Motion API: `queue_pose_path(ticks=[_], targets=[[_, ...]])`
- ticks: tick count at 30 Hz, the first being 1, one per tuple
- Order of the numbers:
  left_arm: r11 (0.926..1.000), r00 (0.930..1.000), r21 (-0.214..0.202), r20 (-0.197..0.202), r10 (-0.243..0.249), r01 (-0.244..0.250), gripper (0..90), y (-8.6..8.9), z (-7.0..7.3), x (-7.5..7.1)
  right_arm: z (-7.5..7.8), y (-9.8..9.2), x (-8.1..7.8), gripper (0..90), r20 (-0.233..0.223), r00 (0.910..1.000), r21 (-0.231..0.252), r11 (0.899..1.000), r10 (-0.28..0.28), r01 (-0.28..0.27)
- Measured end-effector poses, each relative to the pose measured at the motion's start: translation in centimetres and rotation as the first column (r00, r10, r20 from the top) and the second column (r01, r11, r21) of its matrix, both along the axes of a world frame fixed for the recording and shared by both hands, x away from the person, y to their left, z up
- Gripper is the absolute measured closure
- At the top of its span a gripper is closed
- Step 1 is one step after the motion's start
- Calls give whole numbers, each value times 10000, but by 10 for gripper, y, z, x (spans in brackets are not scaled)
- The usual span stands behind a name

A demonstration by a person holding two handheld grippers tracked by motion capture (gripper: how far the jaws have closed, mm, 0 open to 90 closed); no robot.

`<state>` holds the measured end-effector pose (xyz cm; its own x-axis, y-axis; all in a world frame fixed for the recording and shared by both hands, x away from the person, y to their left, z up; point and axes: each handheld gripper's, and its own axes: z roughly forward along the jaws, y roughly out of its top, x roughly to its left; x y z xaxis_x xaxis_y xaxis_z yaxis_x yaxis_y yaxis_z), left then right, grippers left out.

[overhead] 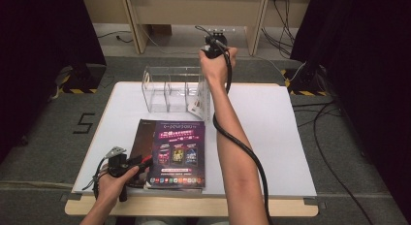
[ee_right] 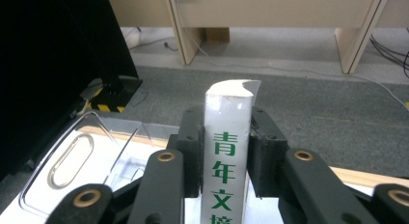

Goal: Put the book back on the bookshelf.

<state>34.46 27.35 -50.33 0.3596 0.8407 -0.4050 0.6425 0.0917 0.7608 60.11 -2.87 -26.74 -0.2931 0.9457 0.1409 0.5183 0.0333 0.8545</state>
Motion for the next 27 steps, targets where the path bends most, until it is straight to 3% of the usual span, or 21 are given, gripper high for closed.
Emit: queue_pose_path(ticks=[22,27], targets=[[10000,10000,-46,-26,-60,60,364,-2,-1,0,0,-2,7,684,-913,9958,38,10000,21,-17],[10000,10000,-84,-31,-45,45,364,-1,-1,0,3,0,8,725,-1162,9932,-227,9997,-103,77]])
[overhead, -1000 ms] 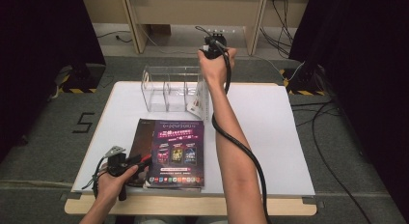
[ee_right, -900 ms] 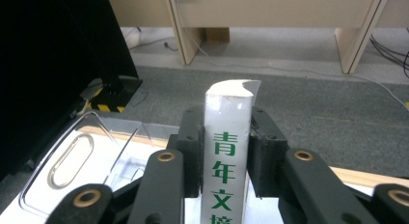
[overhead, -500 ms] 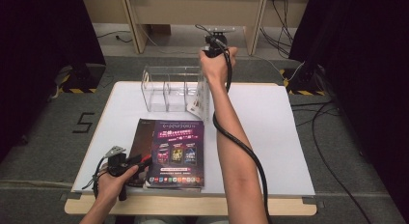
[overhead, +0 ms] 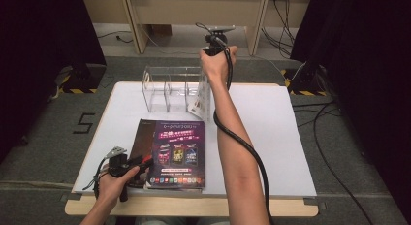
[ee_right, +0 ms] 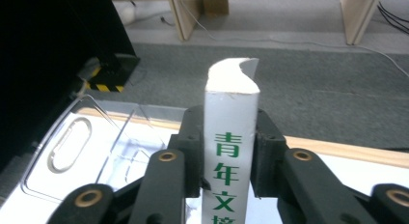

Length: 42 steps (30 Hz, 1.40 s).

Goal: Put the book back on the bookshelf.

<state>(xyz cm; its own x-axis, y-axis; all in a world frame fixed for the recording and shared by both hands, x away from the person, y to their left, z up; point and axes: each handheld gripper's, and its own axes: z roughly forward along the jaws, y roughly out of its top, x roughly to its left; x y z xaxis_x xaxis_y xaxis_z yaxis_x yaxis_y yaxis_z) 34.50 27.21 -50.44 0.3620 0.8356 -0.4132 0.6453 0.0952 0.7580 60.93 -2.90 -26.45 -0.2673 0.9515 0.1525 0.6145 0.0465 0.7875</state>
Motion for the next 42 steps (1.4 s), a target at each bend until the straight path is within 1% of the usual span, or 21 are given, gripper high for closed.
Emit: queue_pose_path(ticks=[1,2,3,6,11,16,20,22,24,27,29,31,32,33,35,36,37,39,40,41,42], targets=[[10000,10000,-6,-2,-4,4,364,0,0,0,1,0,1,729,-84,10000,-89,10000,9,-10],[10000,10000,-8,-2,-6,6,364,0,0,0,2,0,1,732,-204,9998,-58,10000,65,-66],[10000,10000,-10,0,-7,7,364,0,0,0,3,1,2,733,-307,9995,-51,10000,-14,12],[10000,10000,-10,25,-17,17,365,0,0,0,5,1,1,735,-441,9990,-102,9999,-29,25],[10000,10000,-2,23,-15,15,365,0,0,0,5,2,1,737,-440,9990,-134,9999,-8,2],[10000,10000,3,35,-31,31,366,0,0,0,2,1,-2,739,-172,9998,7,10000,26,-25],[10000,10000,-4,4,-22,22,366,1,-1,0,0,-1,-7,740,323,9995,360,9994,9,-21],[10000,10000,3,17,-28,28,367,1,-1,1,1,-3,-9,740,737,9972,556,9984,-109,68],[10000,10000,-9,20,-15,15,367,1,-1,1,3,-4,-12,740,1033,9946,612,9981,-96,33],[10000,10000,-24,5,-13,13,367,1,-1,1,5,-4,-16,741,1553,9878,635,9980,-92,-7],[10000,10000,-26,3,-23,23,367,1,-1,1,4,-4,-18,741,2004,9796,763,9971,-170,17],[10000,10000,-17,7,-19,19,367,1,-1,1,4,-2,-20,741,2304,9728,882,9961,-258,55],[10000,10000,-28,2,-21,21,367,1,-1,1,4,-1,-20,741,2386,9708,823,9966,-233,37],[10000,10000,-30,0,-26,26,368,2,-1,1,4,1,-20,741,2528,9671,829,9965,-274,66],[10000,10000,-30,12,-14,14,368,2,-1,1,7,2,-18,741,2548,9665,817,9966,-293,87],[10000,10000,-43,6,-12,12,368,3,-1,1,7,3,-17,741,2631,9641,882,9960,-351,122],[10000,10000,-53,2,1,-1,368,3,-1,1,7,2,-17,741,2628,9642,918,9957,-359,121],[10000,10000,-75,3,19,-19,368,3,-1,1,7,3,-16,741,2822,9583,1031,9946,-440,153],[10000,10000,-71,8,13,-13,368,3,-1,1,6,4,-15,741,2840,9578,1009,9948,-444,162],[10000,10000,-72,5,13,-13,368,3,-1,1,5,5,-15,741,2970,9535,1017,9946,-514,219],[10000,10000,-80,6,11,-11,368,3,-1,1,5,6,-15,741,2995,9528,1005,9947,-496,202]])
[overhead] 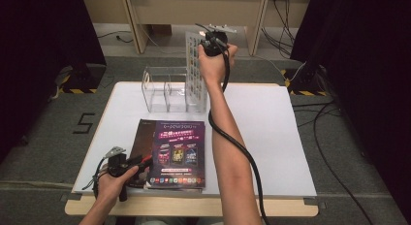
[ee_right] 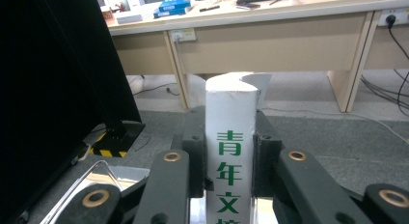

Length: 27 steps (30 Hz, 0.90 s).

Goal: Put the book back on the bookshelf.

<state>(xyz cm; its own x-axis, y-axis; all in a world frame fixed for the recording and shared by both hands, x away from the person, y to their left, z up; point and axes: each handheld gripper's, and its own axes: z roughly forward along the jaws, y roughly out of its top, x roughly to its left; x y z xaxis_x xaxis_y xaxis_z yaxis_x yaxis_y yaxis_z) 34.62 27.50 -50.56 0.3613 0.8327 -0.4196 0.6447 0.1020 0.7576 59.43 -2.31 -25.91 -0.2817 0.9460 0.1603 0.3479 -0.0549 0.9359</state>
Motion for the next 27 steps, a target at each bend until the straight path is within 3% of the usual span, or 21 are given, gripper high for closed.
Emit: queue_pose_path(ticks=[11,27], targets=[[10000,10000,-47,-4,-18,18,368,0,0,0,1,3,3,741,502,9980,209,9991,-391,381],[9999,10000,-98,-25,-83,83,370,-1,-1,-1,0,4,4,741,654,9964,363,9980,-535,512]])
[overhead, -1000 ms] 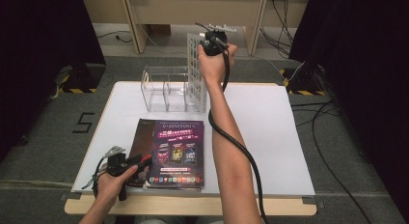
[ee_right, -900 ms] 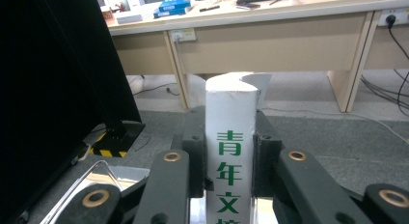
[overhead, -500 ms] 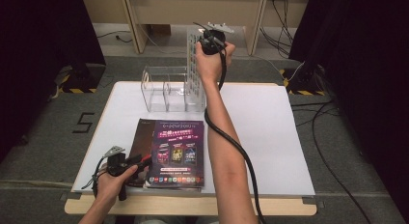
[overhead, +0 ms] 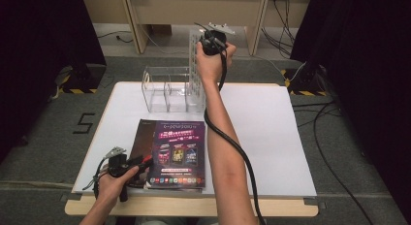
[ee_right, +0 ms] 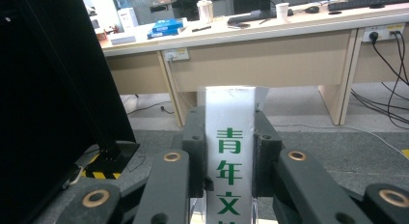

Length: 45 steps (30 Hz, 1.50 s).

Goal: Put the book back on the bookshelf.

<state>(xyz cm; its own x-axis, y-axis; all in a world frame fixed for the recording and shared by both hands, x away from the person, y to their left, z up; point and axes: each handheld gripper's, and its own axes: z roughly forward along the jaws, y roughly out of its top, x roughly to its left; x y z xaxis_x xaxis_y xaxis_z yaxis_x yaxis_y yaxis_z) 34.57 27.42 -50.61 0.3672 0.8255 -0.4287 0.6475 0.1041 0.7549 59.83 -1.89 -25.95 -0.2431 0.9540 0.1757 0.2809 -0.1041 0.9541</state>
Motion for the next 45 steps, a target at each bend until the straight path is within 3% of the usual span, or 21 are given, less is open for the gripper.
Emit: queue_pose_path(ticks=[17,23,29,31,39,45], targets=[[10000,10000,-79,-5,5,-5,370,1,0,1,11,3,7,741,251,9997,193,9998,-73,68],[10000,10000,-66,13,-30,31,370,1,0,1,1,8,2,740,465,9987,83,9998,-196,192],[10000,10000,-60,26,-56,56,370,-1,0,0,-24,14,-7,739,320,9992,-139,9996,-250,254],[10000,10000,-64,26,-50,50,370,-1,0,-1,-30,14,-11,739,473,9984,-140,9994,-314,321],[9999,9999,-56,51,-88,89,371,-1,0,0,-40,7,-24,735,790,9954,-592,9965,-543,590],[9999,9999,-61,85,-91,91,371,-3,1,-1,-38,3,-32,731,405,9984,-682,9968,-393,420]])
